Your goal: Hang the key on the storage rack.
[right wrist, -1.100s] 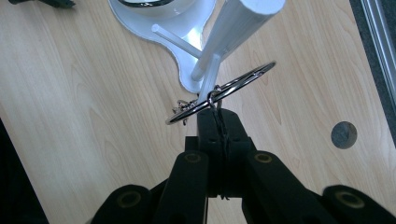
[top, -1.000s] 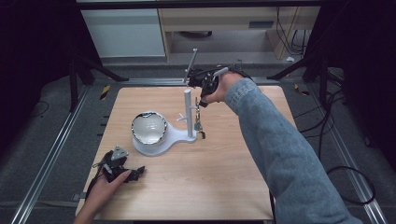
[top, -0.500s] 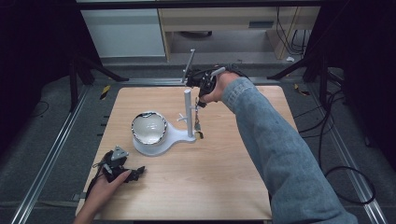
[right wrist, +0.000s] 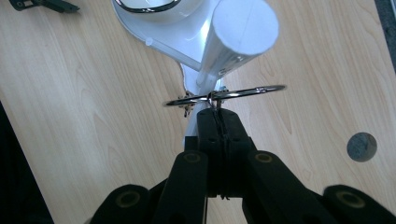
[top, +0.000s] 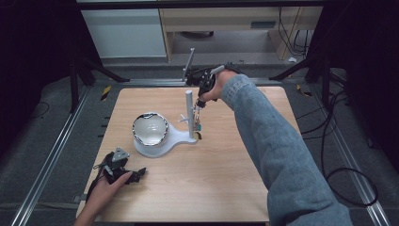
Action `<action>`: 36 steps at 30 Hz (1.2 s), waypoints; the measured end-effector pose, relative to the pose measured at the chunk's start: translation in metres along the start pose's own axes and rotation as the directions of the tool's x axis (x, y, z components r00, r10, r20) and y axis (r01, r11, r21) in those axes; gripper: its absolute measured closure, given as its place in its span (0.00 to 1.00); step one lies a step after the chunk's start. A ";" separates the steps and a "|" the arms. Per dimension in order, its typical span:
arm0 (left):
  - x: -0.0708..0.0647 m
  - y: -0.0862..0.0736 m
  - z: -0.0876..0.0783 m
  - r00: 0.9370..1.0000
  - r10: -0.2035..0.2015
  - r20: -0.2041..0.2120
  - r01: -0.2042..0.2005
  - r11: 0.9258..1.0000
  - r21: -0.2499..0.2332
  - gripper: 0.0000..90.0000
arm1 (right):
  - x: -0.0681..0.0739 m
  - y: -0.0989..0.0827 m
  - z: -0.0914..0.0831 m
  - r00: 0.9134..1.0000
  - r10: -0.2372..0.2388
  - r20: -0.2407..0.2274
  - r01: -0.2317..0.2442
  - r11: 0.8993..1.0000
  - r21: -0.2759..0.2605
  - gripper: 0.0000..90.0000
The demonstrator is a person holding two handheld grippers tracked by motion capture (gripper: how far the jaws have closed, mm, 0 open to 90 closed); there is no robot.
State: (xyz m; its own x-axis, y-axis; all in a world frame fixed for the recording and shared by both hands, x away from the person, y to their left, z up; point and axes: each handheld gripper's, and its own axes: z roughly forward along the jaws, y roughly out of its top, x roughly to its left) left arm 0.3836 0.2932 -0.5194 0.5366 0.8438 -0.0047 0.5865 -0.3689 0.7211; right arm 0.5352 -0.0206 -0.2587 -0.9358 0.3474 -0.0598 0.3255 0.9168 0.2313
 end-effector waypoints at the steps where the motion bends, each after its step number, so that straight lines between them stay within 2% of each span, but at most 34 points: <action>1: 0.000 0.000 0.000 1.000 0.000 0.000 0.000 1.000 0.000 0.00 | -0.001 0.000 0.002 1.000 -0.003 -0.009 0.003 1.000 -0.002 0.99; 10: 0.000 0.000 0.000 1.000 0.000 0.000 0.000 1.000 0.000 0.00 | -0.005 0.003 0.007 1.000 -0.001 -0.031 0.001 1.000 -0.008 0.98; 14: 0.000 0.000 0.000 1.000 0.000 0.000 0.000 1.000 0.000 0.00 | -0.006 0.003 0.005 1.000 0.003 -0.028 -0.004 1.000 -0.023 0.94; 20: 0.000 0.000 0.000 1.000 0.000 0.000 0.000 1.000 0.000 0.00 | -0.008 -0.002 -0.003 1.000 0.023 -0.008 -0.023 0.999 -0.050 0.92; 27: 0.000 0.000 0.000 1.000 0.001 0.000 -0.001 1.000 0.000 0.00 | -0.013 -0.015 -0.009 0.999 0.050 0.022 -0.048 0.998 -0.051 0.90; 31: 0.000 0.000 0.000 1.000 0.001 0.000 -0.001 1.000 0.000 0.00 | -0.015 -0.023 -0.010 0.998 0.062 0.032 -0.060 0.996 -0.059 0.85; 36: 0.000 0.000 0.000 1.000 0.000 0.000 0.000 1.000 0.000 0.00 | -0.016 -0.032 -0.010 0.995 0.079 0.057 -0.075 0.995 -0.060 0.68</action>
State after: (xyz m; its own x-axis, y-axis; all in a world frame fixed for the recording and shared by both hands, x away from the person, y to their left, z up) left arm 0.3836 0.2932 -0.5194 0.5369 0.8436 -0.0044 0.5864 -0.3695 0.7209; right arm 0.5385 -0.0579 -0.2557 -0.8981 0.4291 -0.0963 0.3863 0.8745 0.2934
